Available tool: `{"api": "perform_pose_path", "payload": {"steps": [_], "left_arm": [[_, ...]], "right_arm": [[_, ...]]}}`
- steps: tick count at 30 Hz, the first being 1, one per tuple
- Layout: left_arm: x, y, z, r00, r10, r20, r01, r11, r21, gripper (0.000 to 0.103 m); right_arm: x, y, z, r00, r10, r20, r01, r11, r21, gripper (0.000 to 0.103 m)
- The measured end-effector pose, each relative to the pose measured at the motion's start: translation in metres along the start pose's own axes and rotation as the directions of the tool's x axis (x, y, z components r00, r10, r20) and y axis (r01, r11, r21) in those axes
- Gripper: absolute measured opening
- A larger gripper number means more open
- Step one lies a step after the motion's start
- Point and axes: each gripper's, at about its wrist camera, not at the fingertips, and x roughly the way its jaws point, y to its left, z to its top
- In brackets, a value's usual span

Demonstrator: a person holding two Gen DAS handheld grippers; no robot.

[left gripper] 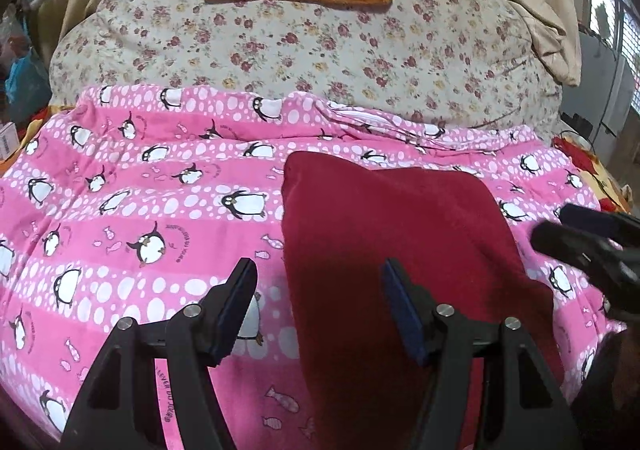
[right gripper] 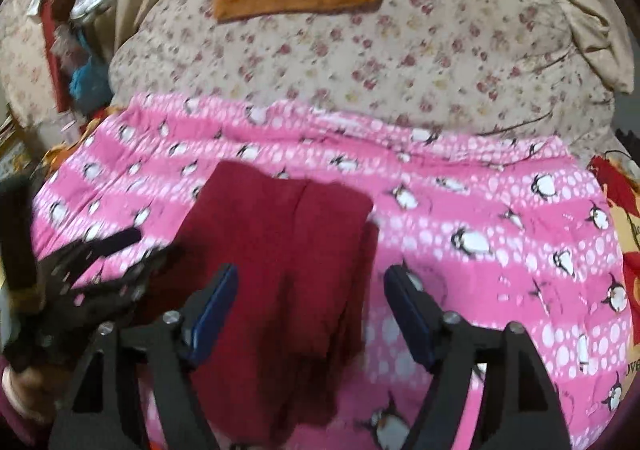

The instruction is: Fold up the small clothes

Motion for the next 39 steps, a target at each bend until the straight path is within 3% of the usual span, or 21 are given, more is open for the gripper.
{"api": "perform_pose_path", "payload": {"steps": [4, 6, 27, 39], "left_arm": [[0.002, 0.005, 0.0, 1.0, 0.014, -0.013, -0.014, 0.999, -0.031, 0.044], [0.004, 0.008, 0.0, 1.0, 0.014, -0.008, -0.014, 0.999, -0.047, 0.044], [0.019, 0.009, 0.001, 0.997, 0.079, -0.013, -0.079, 0.996, -0.036, 0.044], [0.021, 0.013, 0.003, 0.996, 0.086, -0.015, -0.086, 0.996, -0.037, 0.044]], "right_arm": [[0.022, 0.004, 0.009, 0.993, -0.111, 0.028, 0.111, 0.994, -0.021, 0.079], [0.025, 0.005, 0.005, 0.991, -0.13, 0.042, 0.13, 0.991, -0.015, 0.079], [0.046, -0.005, -0.01, 0.995, -0.09, 0.035, 0.087, 0.993, 0.085, 0.084], [0.051, 0.0, -0.01, 0.995, -0.093, 0.036, 0.09, 0.994, 0.065, 0.085]]}}
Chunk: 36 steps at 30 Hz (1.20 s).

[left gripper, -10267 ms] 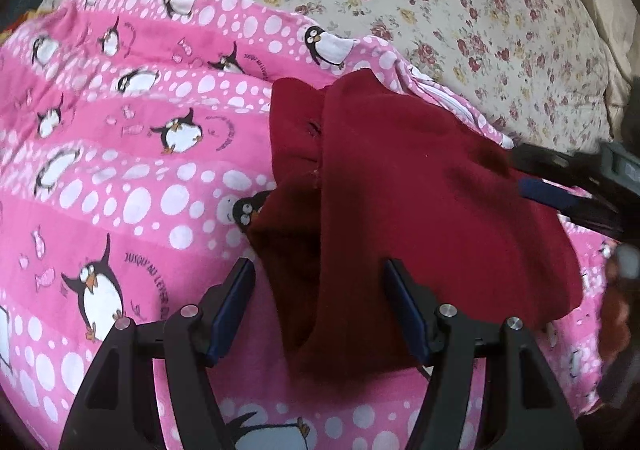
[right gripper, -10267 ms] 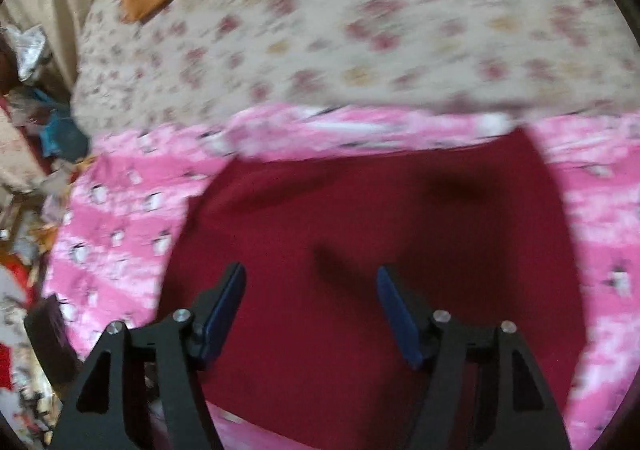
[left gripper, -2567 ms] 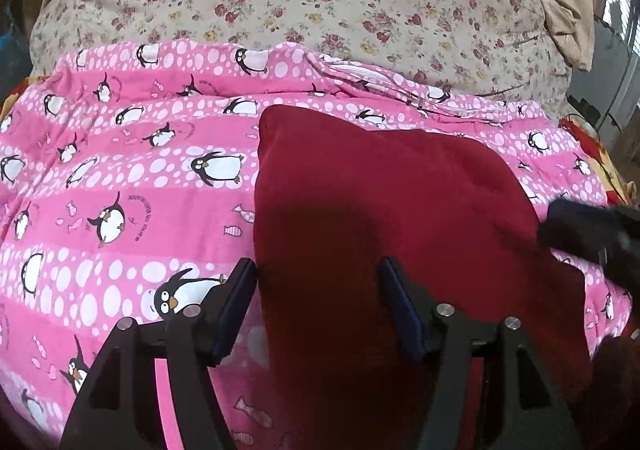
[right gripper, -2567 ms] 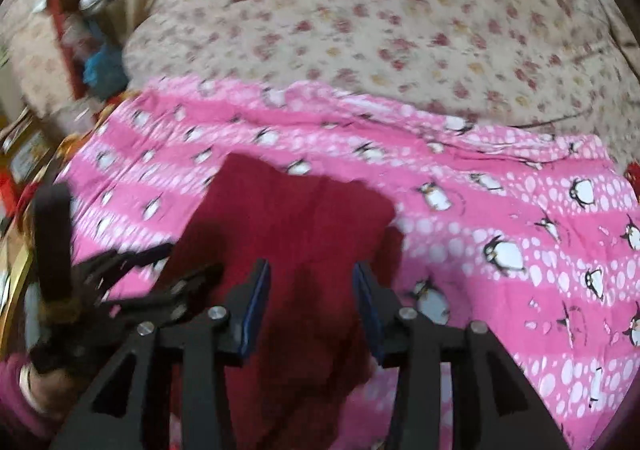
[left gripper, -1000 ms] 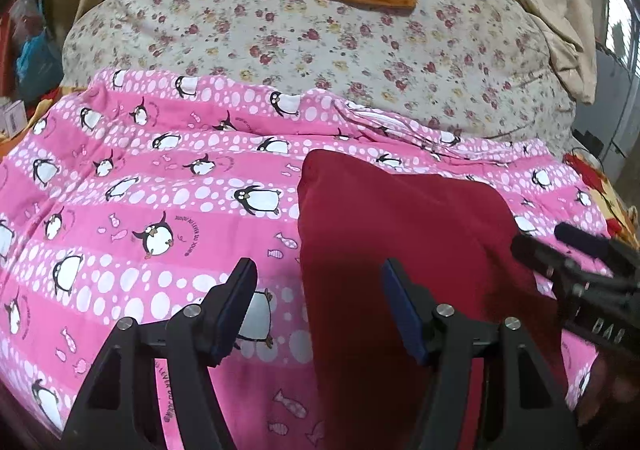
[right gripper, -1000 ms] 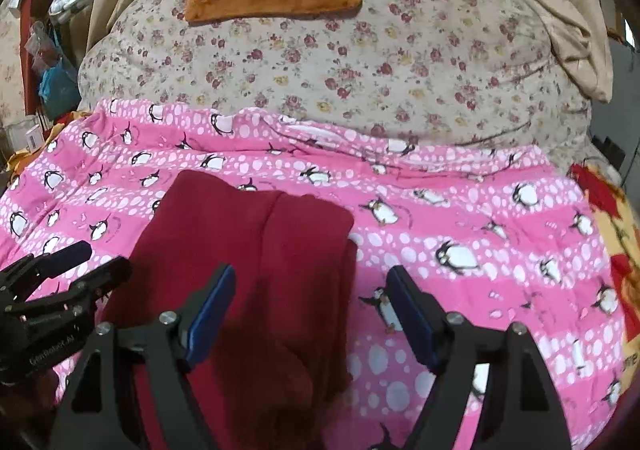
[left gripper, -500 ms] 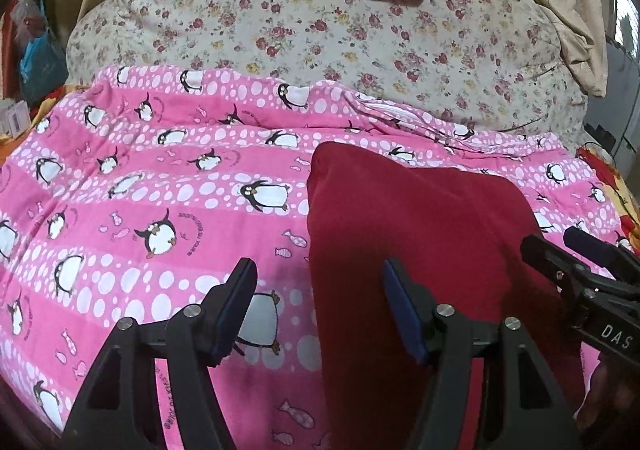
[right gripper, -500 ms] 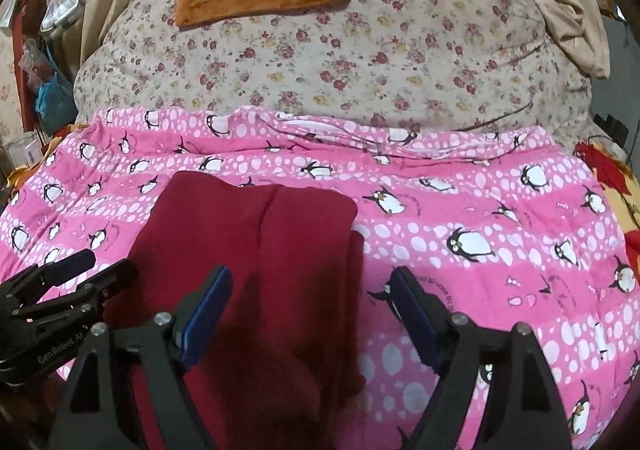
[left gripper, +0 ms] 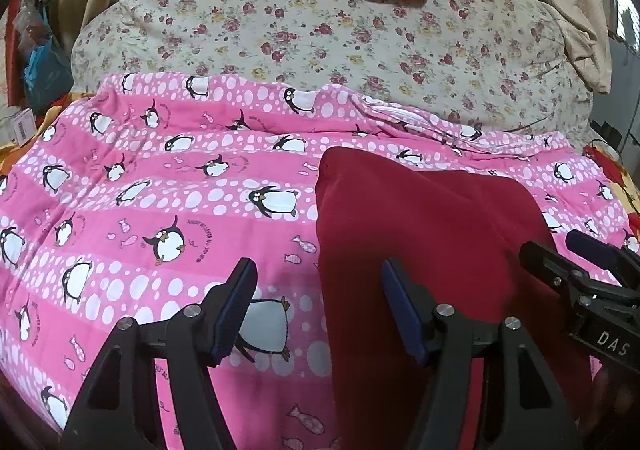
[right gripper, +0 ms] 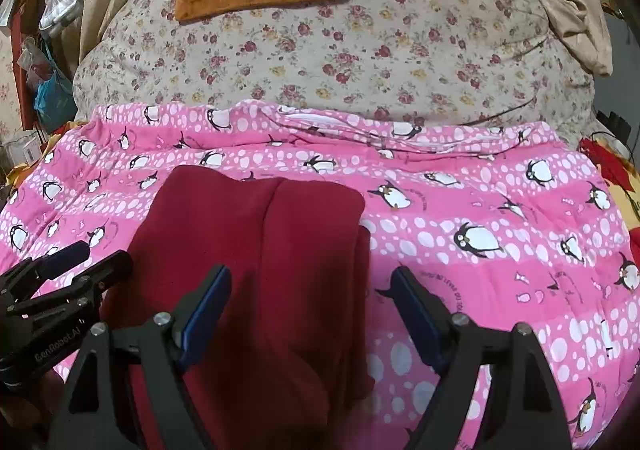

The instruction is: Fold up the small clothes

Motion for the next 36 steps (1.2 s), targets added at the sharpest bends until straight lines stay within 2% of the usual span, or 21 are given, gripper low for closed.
{"api": "perform_pose_path", "payload": {"steps": [36], "left_arm": [[0.0022, 0.0048, 0.0017, 1.0, 0.03, 0.007, -0.03, 1.0, -0.002, 0.044]], "right_arm": [[0.0089, -0.0023, -0.0018, 1.0, 0.009, -0.024, -0.008, 1.0, 0.013, 0.085]]}}
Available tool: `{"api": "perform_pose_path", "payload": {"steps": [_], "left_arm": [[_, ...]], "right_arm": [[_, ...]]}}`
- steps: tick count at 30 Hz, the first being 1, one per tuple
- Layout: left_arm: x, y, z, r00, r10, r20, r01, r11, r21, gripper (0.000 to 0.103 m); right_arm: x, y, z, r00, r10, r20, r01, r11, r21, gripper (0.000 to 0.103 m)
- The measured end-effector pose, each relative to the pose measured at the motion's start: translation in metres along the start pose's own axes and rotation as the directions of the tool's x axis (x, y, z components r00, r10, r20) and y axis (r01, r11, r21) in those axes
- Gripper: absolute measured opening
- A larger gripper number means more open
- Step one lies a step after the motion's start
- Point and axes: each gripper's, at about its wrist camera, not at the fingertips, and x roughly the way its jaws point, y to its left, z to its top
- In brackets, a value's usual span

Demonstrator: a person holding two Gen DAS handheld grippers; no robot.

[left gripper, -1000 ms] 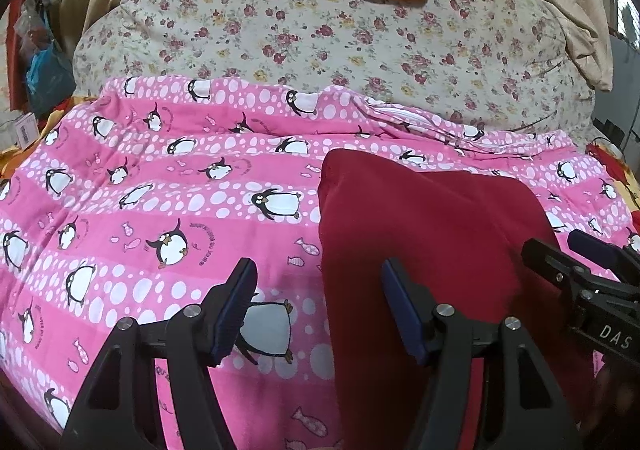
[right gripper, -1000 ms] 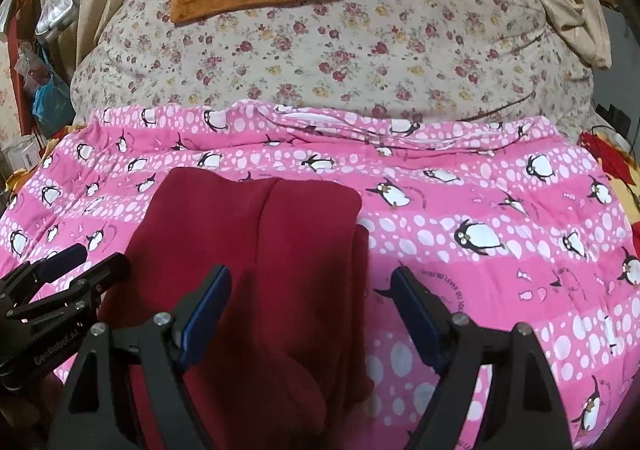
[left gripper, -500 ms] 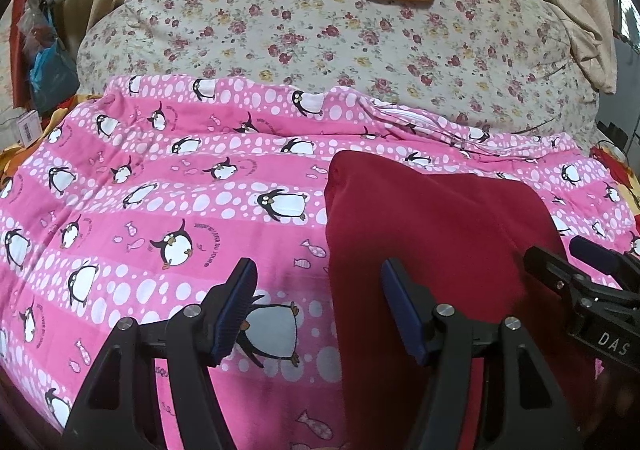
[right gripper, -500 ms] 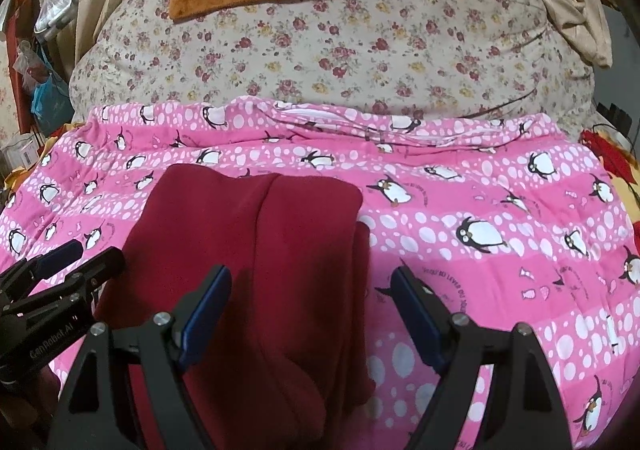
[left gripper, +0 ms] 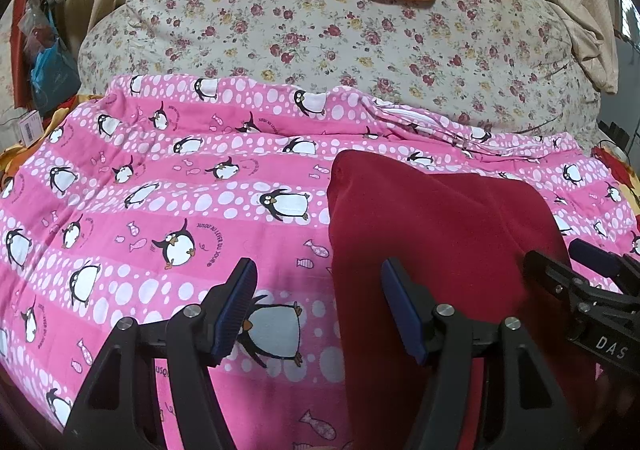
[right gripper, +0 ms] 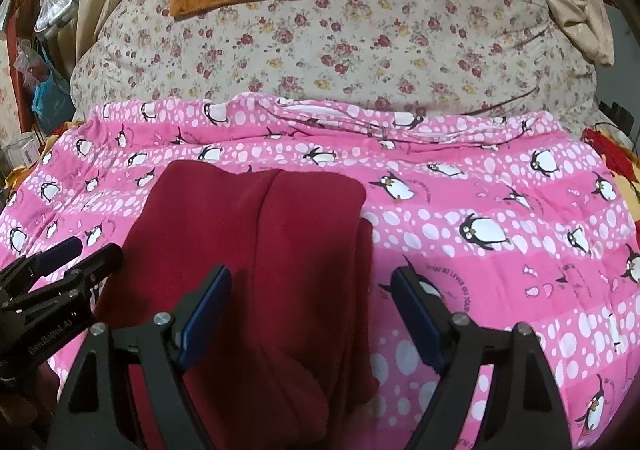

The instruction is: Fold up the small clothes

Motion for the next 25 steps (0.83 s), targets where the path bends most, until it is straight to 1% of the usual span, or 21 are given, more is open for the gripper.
{"api": "perform_pose_path", "payload": {"steps": [16, 20, 25], "left_arm": [[0.0005, 0.0, 0.0, 1.0, -0.004, 0.003, 0.004, 1.0, 0.0, 0.044], [0.0007, 0.0018, 0.0003, 1.0, -0.01, 0.002, 0.01, 1.0, -0.015, 0.044], [-0.0005, 0.0057, -0.0004, 1.0, 0.001, 0.005, -0.001, 1.0, -0.029, 0.044]], "right_arm": [[0.0033, 0.0014, -0.0011, 1.0, 0.0, -0.013, 0.0, 1.0, -0.001, 0.085], [0.0047, 0.0007, -0.0015, 1.0, 0.006, -0.02, -0.006, 1.0, -0.002, 0.085], [0.0051, -0.0007, -0.0016, 1.0, 0.008, -0.022, -0.008, 1.0, -0.004, 0.085]]}}
